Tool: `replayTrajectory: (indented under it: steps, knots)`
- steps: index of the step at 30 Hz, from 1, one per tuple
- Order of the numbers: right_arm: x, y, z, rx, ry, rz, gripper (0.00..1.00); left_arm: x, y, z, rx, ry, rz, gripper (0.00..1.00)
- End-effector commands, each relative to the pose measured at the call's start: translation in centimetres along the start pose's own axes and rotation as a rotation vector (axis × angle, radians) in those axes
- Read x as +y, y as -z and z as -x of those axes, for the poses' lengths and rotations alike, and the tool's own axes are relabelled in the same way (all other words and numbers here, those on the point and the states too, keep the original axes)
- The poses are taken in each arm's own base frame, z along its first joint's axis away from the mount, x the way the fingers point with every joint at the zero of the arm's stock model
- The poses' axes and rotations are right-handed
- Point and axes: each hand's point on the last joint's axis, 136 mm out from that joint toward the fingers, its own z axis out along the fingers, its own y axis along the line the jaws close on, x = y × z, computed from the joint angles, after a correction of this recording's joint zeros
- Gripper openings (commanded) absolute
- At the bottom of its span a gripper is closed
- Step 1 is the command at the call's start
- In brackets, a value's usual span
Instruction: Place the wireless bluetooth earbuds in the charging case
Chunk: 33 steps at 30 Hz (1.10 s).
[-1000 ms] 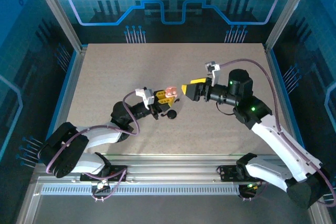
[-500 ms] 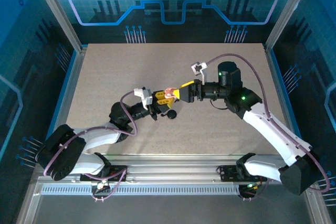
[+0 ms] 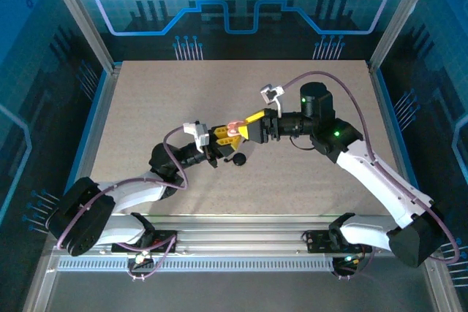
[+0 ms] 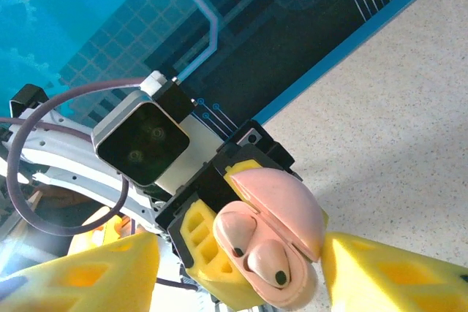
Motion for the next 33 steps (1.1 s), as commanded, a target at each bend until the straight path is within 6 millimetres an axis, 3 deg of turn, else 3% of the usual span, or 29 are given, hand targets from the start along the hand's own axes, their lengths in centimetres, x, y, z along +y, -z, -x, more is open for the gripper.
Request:
replayTrajectory:
  steps: [1, 9, 15, 19, 24, 33]
  knots:
    - [2.3, 0.6, 0.2, 0.003, 0.067, 0.053, 0.57, -0.6, 0.2, 1.1, -0.028, 0.004, -0.006, 0.18]
    - [3.2, 2.0, -0.1, -0.023, 0.175, 0.029, 0.55, -0.6, 0.1, 0.6, -0.007, 0.022, -0.012, 0.18]
    - [2.6, 2.7, -0.1, -0.021, 0.327, -0.052, 0.58, -1.0, 0.1, 0.5, 0.001, 0.031, -0.032, 0.18]
    - [2.8, 2.3, -1.4, 0.039, 0.503, -0.004, 0.67, -1.1, 0.1, 0.6, 0.004, 0.029, -0.041, 0.19]
    - [1.6, 1.8, -2.2, 0.085, 0.652, -0.021, 0.67, -1.4, 0.2, 0.7, 0.009, 0.022, -0.048, 0.19]
    - [0.2, -0.2, -2.3, 0.144, 0.661, -0.005, 0.64, -1.8, 0.0, 1.0, 0.012, 0.010, -0.074, 0.19]
